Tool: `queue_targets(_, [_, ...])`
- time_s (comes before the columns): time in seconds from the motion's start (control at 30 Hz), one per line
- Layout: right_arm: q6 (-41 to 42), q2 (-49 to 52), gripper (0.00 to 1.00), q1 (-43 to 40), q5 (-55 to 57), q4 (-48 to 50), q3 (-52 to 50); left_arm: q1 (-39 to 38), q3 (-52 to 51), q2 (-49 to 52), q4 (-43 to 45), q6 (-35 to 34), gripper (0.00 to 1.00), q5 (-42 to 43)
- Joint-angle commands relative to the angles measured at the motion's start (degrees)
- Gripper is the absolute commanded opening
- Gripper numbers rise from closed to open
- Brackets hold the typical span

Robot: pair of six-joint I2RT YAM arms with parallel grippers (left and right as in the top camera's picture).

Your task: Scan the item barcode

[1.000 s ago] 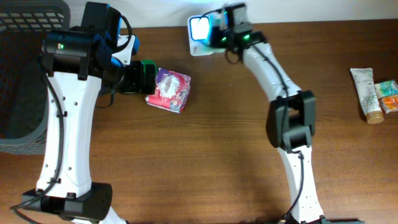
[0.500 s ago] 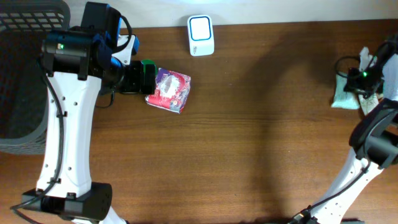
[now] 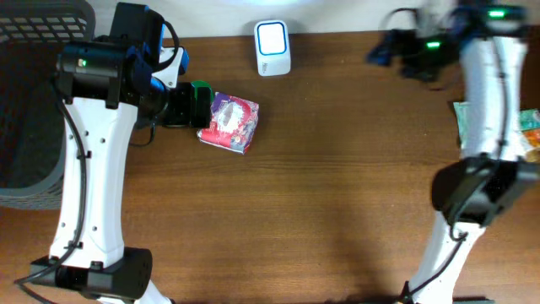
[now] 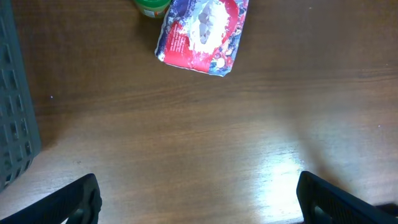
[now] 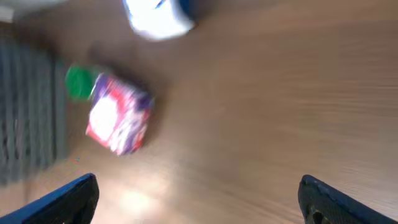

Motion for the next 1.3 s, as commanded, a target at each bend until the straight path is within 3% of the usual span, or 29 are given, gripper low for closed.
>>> queue_targets(0.0, [1.9,0.7,0.99,11.6,-1.1,8.5,-9.6,-0.2,0.1,-0.9,0.0,0.9,0.99,0.2])
queue_targets(0.13, [22.4,1.1,0.99,23.3,-1.2,33.6,-28.2,-0.2,0.1,-0.9,0.0,0.9,0.99,0.2])
queue_targets(0.23, [32.5,1.1,1.0,29.5,3.4,46.1,-35.5,-0.2,0.1,-0.9,0.0,0.9,0.99,0.2])
queue_targets(0.27, [36.0,1.2,0.95,30.6,6.1,47.1,-36.4,-0.2,0.1,-0.9,0.0,0.9,0.99,0.2])
queue_targets(0.43, [39.7,3.4,0.68,33.4,8.2,53.0,-38.4,-0.2,0.1,-0.9,0.0,0.9,0.99,0.2])
queue_targets(0.67, [39.0,6.3,0.66,33.7,8.1,53.1,-38.4,-0.2,0.1,-0.9,0.0,0.9,0.99,0.2])
queue_targets(0.7, [39.0,7.5,0.6,33.9,8.0,53.5,-38.4,-0.2,0.1,-0.9,0.0,0.9,0.99,0.2])
queue_targets(0.73, [39.0,8.3,0.47,34.2,7.7,53.4,-38.4,-0.2,0.1,-0.9,0.0,0.9,0.99,0.2])
queue_targets(0.83, [35.2,7.8,0.04,34.4,3.8,52.8,-38.3,-0.2,0.1,-0.9,0.0,0.9,0.99,0.2])
queue_targets(0.9, [31.1,3.8,0.04,32.7,3.8,49.0,-38.1,-0.2,0.1,-0.9,0.0,0.9,0.99,0.2])
queue_targets(0.97, [24.5,-1.7,0.04,29.9,11.8,36.1,-35.1,-0.2,0.1,-0.9,0.0,0.9,0.99,0.2])
queue_targets(1.0, [23.5,-4.7,0.04,28.4,22.7,24.7,-31.2,-0.2,0.1,-0.9,0.0,0.9,0.99,0.2])
queue_targets(1.1, [23.6,-7.0,0.04,27.8,46.9,4.3,-23.3,-0.2,0.1,-0.9,0.0,0.9,0.99,0.2])
queue_targets(1.2, [24.3,-6.5,0.04,27.6,66.1,-4.5,-22.9,-0.2,0.1,-0.9,0.0,0.9,0.99,0.2])
queue_targets(1.27, [24.0,-5.5,0.04,26.9,68.4,-5.2,-24.0,-0.2,0.1,-0.9,0.0,0.9,0.99,0.2])
